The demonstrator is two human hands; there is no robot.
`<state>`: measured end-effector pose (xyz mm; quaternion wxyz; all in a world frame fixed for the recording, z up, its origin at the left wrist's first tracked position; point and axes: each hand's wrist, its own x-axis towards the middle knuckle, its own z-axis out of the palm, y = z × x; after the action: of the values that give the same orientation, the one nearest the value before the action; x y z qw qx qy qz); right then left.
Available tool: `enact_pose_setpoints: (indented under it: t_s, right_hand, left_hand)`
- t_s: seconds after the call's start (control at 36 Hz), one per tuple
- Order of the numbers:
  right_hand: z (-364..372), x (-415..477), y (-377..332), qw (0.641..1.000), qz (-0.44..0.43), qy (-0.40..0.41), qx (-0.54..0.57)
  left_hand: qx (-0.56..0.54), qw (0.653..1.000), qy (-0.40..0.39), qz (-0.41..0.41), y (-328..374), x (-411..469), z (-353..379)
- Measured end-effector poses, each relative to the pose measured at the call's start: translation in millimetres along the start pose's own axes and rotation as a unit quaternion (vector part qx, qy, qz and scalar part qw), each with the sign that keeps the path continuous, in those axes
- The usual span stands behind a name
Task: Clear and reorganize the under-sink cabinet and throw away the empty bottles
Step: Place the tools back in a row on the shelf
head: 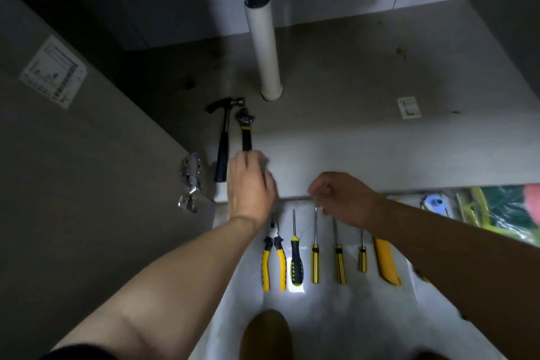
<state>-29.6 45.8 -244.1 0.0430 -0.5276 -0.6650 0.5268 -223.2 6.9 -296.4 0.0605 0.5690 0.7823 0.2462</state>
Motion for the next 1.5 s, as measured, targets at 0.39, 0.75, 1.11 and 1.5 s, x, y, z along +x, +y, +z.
enact_pose_setpoints:
  t_s: [0.39,0.75,1.11,1.5]
  right_hand:
    - [60.7,-27.0,44.9,0.95,0.064,-0.167,-0.257]
    - [166.6,7.4,70.8,0.96,0.142,-0.002,-0.242]
    - [85.0,-20.6,49.8,0.942,0.205,-0.263,-0.033]
    - [-22.1,-15.0,3.5,0.988,0.088,-0.046,0.116]
  left_hand:
    - [-0.013,0.924,-0.276,-0.266,-38.5,-133.9,45.7]
    - [-0.182,0.867,-0.226,-0.405,-63.2,-149.7,53.2]
    - [-0.239,0.913,-0.173,-0.283,-32.3,-154.1,15.9]
    - [-0.174,0.971,-0.082,-0.142,38.4,7.9,-8.3]
